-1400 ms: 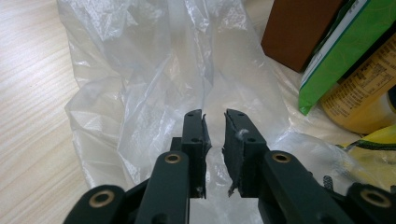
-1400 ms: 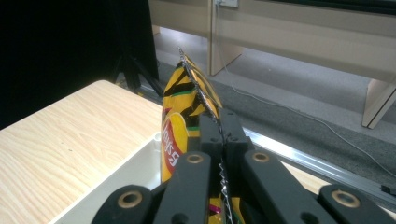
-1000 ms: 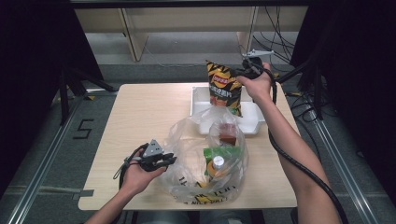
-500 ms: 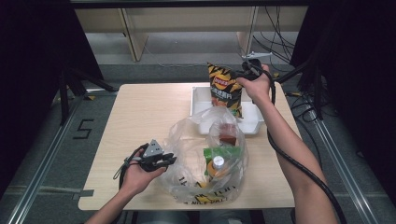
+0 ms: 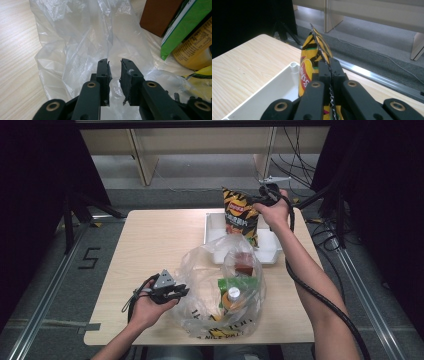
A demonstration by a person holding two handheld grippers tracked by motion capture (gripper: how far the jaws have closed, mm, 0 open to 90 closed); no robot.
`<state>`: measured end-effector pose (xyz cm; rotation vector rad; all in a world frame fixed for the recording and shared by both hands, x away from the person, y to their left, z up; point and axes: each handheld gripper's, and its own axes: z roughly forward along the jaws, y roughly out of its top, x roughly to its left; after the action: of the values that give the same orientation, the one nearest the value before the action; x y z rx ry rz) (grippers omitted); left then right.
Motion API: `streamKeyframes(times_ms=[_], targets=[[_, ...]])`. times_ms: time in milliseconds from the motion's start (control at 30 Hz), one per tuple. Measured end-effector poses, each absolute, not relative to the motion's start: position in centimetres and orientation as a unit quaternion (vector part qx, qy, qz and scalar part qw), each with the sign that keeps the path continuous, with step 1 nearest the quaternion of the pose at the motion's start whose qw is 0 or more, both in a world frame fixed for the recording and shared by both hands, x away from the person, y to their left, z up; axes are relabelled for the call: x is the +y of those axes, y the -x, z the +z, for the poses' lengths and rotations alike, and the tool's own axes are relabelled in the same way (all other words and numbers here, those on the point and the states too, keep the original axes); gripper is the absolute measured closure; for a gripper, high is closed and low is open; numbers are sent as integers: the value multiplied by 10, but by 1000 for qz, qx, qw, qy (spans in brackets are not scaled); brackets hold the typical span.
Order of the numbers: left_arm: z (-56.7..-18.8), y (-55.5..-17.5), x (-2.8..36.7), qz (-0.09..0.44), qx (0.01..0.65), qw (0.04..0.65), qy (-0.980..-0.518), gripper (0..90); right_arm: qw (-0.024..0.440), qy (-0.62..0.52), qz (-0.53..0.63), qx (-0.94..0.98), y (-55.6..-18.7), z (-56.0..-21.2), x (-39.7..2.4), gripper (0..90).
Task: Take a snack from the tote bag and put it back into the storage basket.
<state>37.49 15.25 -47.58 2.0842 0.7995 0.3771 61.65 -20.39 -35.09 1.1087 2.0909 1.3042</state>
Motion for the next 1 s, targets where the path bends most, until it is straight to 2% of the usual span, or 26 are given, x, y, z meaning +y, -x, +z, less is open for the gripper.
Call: streamKeyframes(times_ms=[333,433,500,933,1000], targets=[[-476,-375,152,153,322,418,-835,763,220,-423,458,750,-620,-356,-214,844],[-476,-374,151,150,320,421,-835,763,243,-421,455,746,-622,-358,-217,820],[-476,-374,151,153,319,422,-835,763,237,-422,450,750,-622,-358,-218,813],[-476,-374,151,147,326,425,-831,763,271,-459,443,721,-612,-356,-222,503],[-476,-374,151,146,327,426,-831,763,276,-466,445,713,-607,-355,-224,478]])
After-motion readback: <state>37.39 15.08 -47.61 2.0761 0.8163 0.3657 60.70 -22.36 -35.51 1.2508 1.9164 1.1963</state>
